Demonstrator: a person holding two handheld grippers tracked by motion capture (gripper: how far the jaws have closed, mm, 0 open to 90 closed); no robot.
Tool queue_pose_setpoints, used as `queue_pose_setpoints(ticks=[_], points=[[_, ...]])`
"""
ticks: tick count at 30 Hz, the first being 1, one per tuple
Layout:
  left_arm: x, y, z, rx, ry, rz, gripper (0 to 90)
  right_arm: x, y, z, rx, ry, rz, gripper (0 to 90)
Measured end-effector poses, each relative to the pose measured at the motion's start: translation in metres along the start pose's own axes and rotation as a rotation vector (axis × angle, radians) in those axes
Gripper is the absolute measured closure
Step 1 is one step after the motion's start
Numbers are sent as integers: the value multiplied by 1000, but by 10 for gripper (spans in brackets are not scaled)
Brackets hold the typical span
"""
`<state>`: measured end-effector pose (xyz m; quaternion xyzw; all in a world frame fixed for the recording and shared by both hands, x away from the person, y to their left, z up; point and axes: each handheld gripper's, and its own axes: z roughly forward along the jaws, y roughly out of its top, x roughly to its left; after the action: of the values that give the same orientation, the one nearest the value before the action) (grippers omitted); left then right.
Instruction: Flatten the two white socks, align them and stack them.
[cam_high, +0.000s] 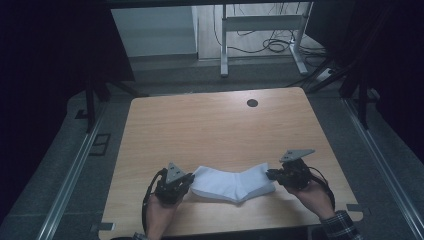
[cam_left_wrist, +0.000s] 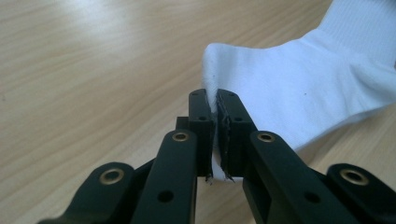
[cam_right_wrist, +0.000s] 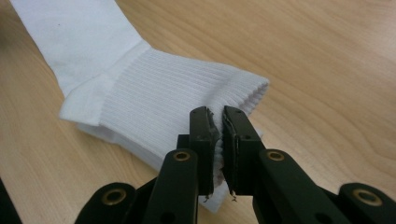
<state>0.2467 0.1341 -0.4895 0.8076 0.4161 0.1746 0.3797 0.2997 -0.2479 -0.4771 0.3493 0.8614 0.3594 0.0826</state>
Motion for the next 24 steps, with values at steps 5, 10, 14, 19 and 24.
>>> queue_pose_setpoints(ticks=[5, 10, 14, 19, 24], points=[[-3, -8, 6, 23, 2, 5, 849, 3, -5, 4, 26, 7, 0, 825], [-5, -15, 20, 71, 19, 28, 836, 2, -15, 19, 89, -8, -1, 814], [-6, -20, 29, 101, 29, 38, 756, 1, -20, 25, 121, -22, 1, 777], [-4, -14, 21, 59, 38, 30, 609, 0, -16, 14, 74, -45, 14, 717], [0, -14, 21, 64, 27, 18, 622, 0, -14, 15, 65, -47, 18, 704]])
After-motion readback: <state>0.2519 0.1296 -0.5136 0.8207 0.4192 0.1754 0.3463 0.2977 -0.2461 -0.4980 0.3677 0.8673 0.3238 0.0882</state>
